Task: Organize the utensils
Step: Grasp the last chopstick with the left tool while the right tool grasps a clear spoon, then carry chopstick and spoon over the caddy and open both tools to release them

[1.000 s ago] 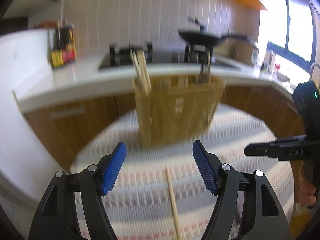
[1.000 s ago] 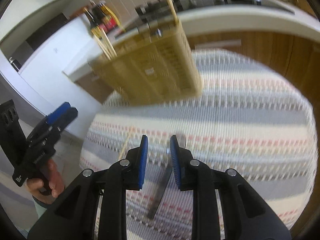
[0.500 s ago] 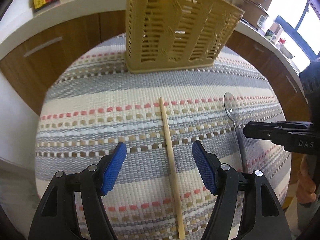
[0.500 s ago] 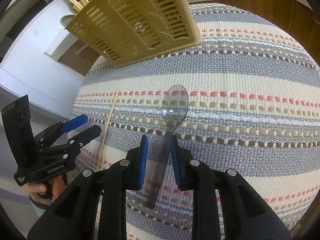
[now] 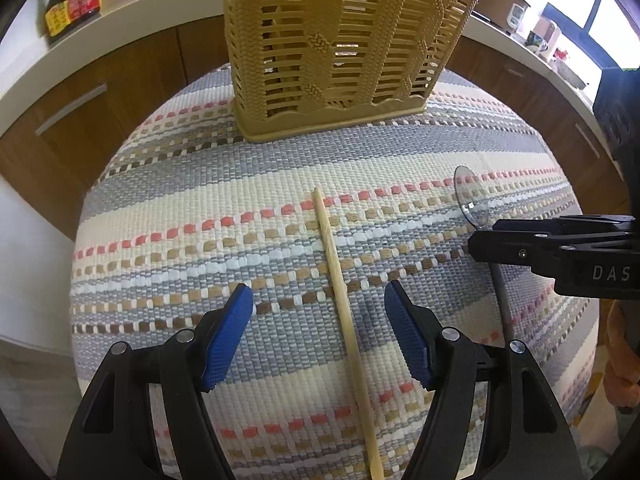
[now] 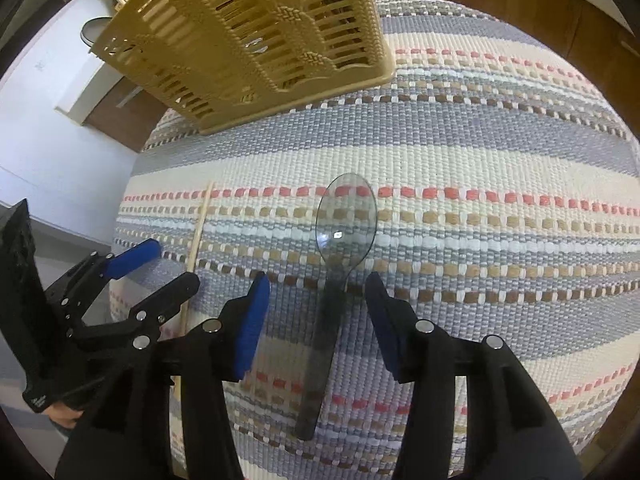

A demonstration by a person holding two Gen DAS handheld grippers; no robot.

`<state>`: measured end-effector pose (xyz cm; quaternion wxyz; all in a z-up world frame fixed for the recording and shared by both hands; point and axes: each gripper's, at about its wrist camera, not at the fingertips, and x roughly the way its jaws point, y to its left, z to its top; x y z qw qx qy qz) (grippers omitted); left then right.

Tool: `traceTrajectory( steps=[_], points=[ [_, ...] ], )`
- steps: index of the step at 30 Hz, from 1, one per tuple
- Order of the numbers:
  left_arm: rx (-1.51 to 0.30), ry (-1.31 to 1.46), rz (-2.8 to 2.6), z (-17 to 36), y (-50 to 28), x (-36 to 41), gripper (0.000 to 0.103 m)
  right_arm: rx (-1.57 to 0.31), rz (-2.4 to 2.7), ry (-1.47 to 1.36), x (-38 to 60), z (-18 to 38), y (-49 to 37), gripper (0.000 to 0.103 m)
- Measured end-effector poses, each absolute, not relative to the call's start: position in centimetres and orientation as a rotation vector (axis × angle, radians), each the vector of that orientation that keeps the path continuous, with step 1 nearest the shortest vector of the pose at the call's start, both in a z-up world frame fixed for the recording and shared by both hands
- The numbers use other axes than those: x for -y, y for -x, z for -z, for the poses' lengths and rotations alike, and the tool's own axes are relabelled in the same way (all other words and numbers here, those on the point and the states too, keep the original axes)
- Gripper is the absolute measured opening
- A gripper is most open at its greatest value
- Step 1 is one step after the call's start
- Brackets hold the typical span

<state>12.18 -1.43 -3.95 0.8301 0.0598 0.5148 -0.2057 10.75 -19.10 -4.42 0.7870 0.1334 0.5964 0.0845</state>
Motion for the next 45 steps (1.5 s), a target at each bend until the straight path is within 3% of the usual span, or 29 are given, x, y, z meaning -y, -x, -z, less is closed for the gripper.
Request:
traceTrajectory(
  steps=[3,7,10,11,14,21,30,45],
  points=[
    [-1.104,-0.136,0.449,4.1,-12.8,2.2,0.061,-1.288,-0.151,-0.257,18.3,4.7,-11.1,0.036],
    [-1.12,-0.195,0.438,4.3,-13.4,3.8,0.058,-1.282,-0.133,-0.146,16.8,4.9,-11.0,0.033],
    [-1.122,-0.268,0.404,4.4,-13.6,5.2,0.052,-1.272,-0.127,-0.052,15.3,5.1,-10.6,0.02],
    [-1.124,-0.279,0.403,4.4,-13.6,5.6,0.046,-1.27,-0.128,-0.036,15.0,5.2,-10.5,0.013],
    [-1.133,-0.295,0.408,4.3,-13.7,6.6,0.04,-1.266,-0.143,-0.023,14.5,5.5,-10.3,0.012],
    [-1.125,-0.313,0.408,4.0,-12.9,8.4,0.007,-1.252,-0.177,-0.036,15.2,5.5,-9.5,0.01],
    [-1.021,-0.187,0.457,2.7,-11.1,7.8,0.004,-1.155,-0.237,-0.126,18.4,2.9,-7.3,0.01],
    [-0.598,0.043,0.497,-10.3,-8.1,4.4,0.004,-0.871,-0.345,-0.181,21.5,-7.8,-6.6,0.01]
  ],
)
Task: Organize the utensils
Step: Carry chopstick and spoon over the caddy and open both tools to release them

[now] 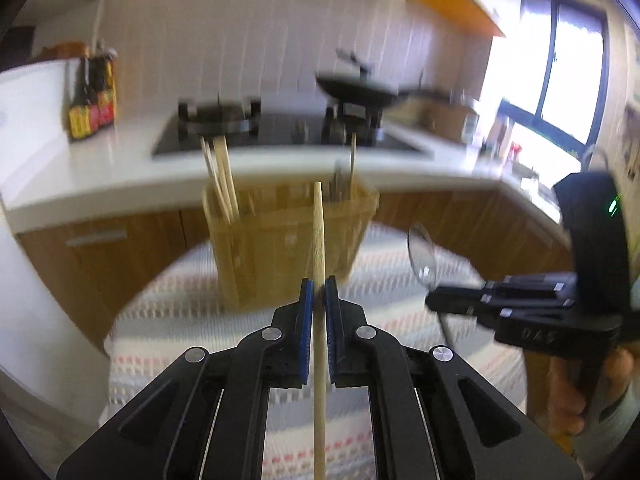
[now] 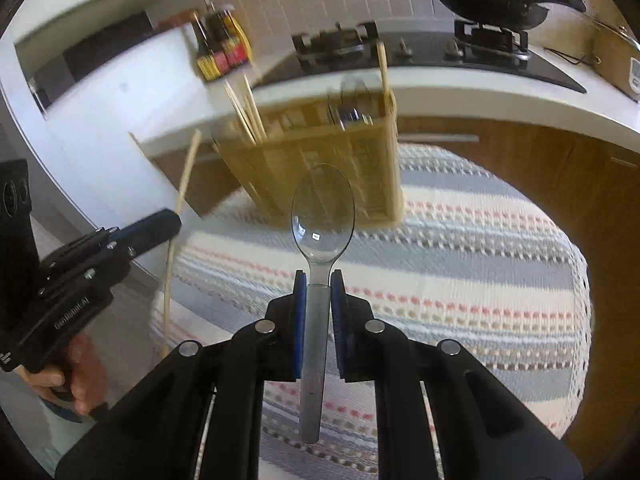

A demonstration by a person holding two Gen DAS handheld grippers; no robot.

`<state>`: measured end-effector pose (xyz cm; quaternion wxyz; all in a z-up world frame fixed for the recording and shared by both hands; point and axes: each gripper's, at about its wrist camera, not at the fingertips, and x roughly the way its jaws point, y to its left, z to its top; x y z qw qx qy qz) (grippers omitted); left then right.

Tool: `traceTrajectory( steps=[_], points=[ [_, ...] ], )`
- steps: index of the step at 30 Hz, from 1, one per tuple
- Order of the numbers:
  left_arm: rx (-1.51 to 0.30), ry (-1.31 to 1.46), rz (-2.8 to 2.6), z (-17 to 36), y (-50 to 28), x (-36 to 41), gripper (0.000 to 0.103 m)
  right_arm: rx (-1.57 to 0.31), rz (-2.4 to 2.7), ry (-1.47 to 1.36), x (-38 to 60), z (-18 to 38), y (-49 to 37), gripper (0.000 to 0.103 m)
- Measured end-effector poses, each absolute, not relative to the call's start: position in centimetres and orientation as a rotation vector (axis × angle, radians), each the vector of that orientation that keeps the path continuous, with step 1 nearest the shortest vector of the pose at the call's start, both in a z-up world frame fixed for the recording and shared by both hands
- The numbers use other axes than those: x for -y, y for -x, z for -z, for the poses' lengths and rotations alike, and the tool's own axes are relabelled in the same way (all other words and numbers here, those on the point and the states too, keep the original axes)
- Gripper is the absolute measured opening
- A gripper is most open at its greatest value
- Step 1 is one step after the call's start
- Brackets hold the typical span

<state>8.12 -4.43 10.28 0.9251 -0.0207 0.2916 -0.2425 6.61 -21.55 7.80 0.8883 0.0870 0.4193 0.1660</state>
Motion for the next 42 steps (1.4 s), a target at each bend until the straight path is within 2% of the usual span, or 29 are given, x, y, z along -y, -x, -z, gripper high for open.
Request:
traceTrajectory(
  steps=[10,16,20,28,33,39,42],
  points=[
    [-0.324,0.19,0.471,-16.8,-10.7,2.9,0.004,-0.653,-0.354,-0.221,23.6,-13.8,-10.4,0.01],
    [-0.198,0.185,0.414,-17.9,-13.7,3.0,0.004,-0.413,-0.33,-0.208,25.0,-16.3,-12.3,0.01],
    [-0.145,0.207,0.398,-17.6,-15.9,2.6,0.004,-0.33,-0.299,-0.176,25.2,-16.5,-14.0,0.01],
    [-0.094,0.2,0.341,-15.5,-19.3,3.4,0.004,-0.279,-0.286,-0.164,25.3,-14.5,-18.0,0.01],
    [-0.084,0.161,0.302,-13.6,-20.2,4.2,0.004,-0.328,-0.288,-0.162,24.7,-12.3,-20.6,0.01],
    [-0.089,0.161,0.305,-11.7,-20.5,4.2,0.005,-0.294,-0.251,-0.117,23.9,-10.8,-20.2,0.011],
    [-0.083,0.171,0.301,-11.3,-20.2,3.9,0.007,-0.336,-0.273,-0.122,23.9,-10.0,-20.3,0.012]
  ],
)
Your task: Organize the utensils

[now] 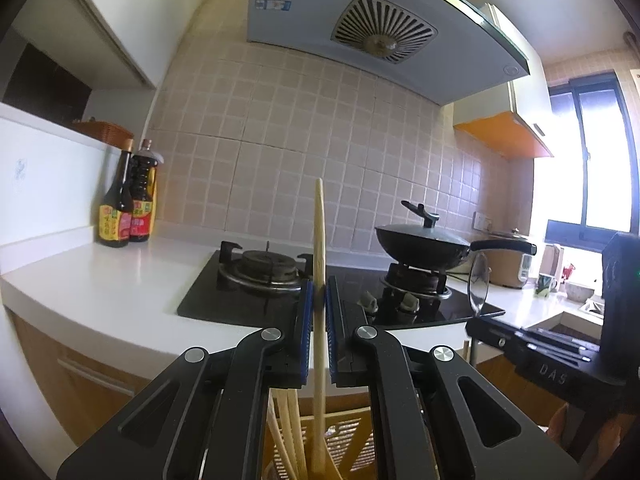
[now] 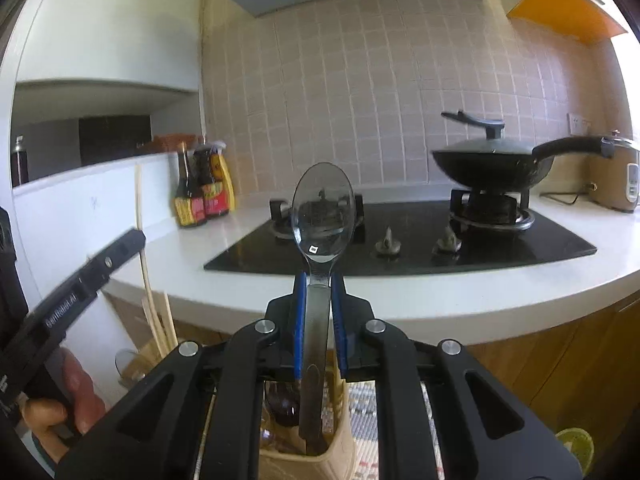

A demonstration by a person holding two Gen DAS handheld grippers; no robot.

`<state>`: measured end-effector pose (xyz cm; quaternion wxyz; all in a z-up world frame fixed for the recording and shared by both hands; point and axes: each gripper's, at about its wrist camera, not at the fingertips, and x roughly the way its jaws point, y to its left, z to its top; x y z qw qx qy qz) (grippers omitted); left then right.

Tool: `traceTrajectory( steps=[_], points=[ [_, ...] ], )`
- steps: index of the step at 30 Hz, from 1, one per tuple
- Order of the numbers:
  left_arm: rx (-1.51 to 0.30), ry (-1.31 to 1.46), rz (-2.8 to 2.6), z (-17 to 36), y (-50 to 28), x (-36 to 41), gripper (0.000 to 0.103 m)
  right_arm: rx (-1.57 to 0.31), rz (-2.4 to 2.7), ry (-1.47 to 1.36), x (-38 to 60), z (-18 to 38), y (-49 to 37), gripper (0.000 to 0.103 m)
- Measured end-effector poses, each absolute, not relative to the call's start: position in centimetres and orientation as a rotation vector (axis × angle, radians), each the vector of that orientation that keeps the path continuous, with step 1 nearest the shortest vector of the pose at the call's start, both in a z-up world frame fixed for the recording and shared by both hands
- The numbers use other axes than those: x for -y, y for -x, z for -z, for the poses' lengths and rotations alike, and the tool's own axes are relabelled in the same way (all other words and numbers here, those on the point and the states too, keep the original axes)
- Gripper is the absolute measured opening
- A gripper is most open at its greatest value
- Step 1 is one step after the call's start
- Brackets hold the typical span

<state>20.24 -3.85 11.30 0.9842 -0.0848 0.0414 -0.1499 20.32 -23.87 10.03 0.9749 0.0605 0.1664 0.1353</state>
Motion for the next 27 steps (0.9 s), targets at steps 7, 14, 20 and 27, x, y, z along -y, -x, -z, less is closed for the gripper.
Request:
traceTrajectory(
  steps=[7,14,20,27],
  points=[
    [-0.109,0.196,0.324,-10.8,-18.6,2.6,0.043,-0.327,-0.271,-0.121,24.9,-10.1,-17.2,0.064],
    [-0.144,0.248,0.362,-10.4,-14.4,0.5,0.08,-0.414,-0.252,-0.084,25.5,-9.2,-13.2,0.066],
    [-0.157,0.244,0.332,-9.3,-10.2,-0.1,0.095,-0.447,-0.249,-0.083,25.6,-7.8,-10.0,0.088],
    [-0.186,0.221,0.263,-8.0,-7.1,0.4,0.095,-0.432,-0.208,-0.059,25.1,-6.6,-7.2,0.095]
  ],
)
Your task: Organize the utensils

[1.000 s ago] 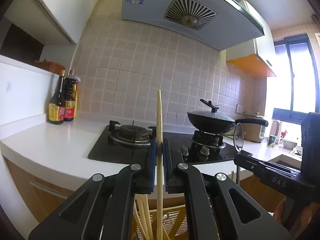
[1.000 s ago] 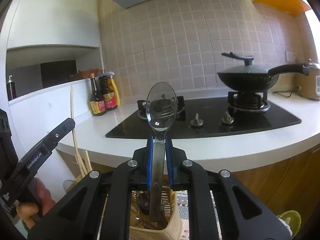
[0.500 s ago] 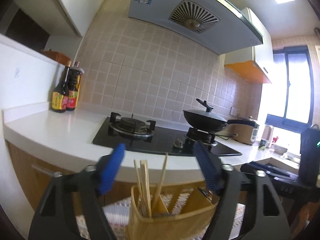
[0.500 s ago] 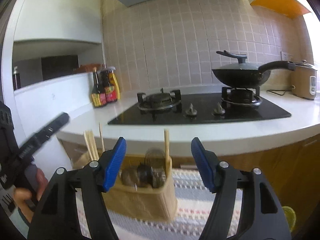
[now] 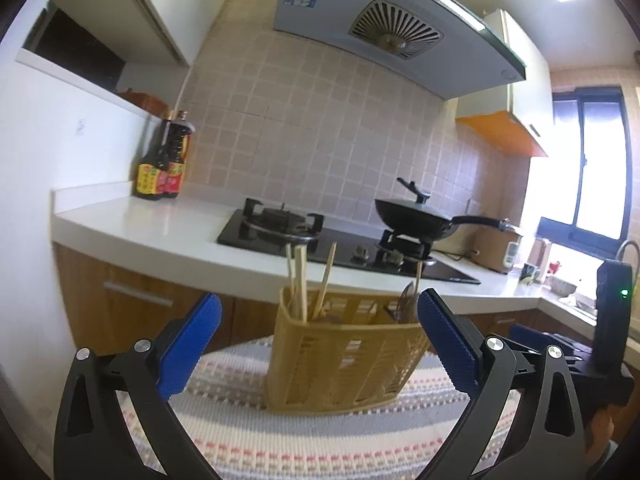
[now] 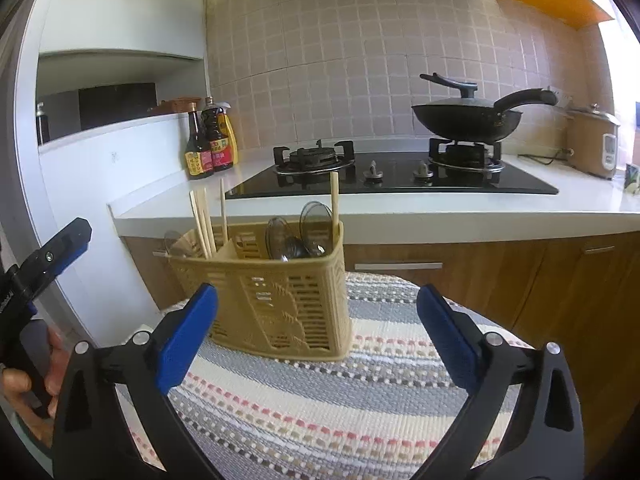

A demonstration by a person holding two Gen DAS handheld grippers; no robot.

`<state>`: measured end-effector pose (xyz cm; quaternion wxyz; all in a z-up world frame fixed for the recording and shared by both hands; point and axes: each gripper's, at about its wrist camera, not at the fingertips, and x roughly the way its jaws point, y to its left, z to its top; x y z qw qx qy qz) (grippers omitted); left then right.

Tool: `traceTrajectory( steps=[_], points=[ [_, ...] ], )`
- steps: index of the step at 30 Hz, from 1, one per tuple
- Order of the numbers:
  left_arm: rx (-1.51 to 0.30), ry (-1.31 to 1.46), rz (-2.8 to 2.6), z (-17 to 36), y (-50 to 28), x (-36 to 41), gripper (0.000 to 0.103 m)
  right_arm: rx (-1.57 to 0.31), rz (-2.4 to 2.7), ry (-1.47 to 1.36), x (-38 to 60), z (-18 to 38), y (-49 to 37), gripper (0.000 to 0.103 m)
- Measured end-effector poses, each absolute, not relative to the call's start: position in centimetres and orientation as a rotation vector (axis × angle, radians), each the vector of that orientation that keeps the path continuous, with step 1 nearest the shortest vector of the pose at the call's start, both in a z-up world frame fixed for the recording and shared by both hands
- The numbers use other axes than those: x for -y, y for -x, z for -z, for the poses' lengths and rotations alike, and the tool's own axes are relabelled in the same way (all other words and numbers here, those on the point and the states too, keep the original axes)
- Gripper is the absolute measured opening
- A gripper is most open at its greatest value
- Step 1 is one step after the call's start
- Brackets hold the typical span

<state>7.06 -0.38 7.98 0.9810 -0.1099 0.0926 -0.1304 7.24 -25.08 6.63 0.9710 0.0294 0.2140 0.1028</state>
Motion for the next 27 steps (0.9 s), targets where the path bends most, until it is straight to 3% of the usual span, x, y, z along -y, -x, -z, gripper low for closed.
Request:
traceTrajectory(
  steps=[9,27],
  points=[
    [-0.218,0.127,0.105,-3.5,-4.5,3.2,0.095,-0.443,-0.072,-0.072,25.5,-1.9,-4.6,0.095],
    [-0.171,0.059,-0.028,-1.6,-2.4,4.7,0.095,-0.329,-0.071,-0.018,25.4,-1.9,-2.1,0.095]
  ],
)
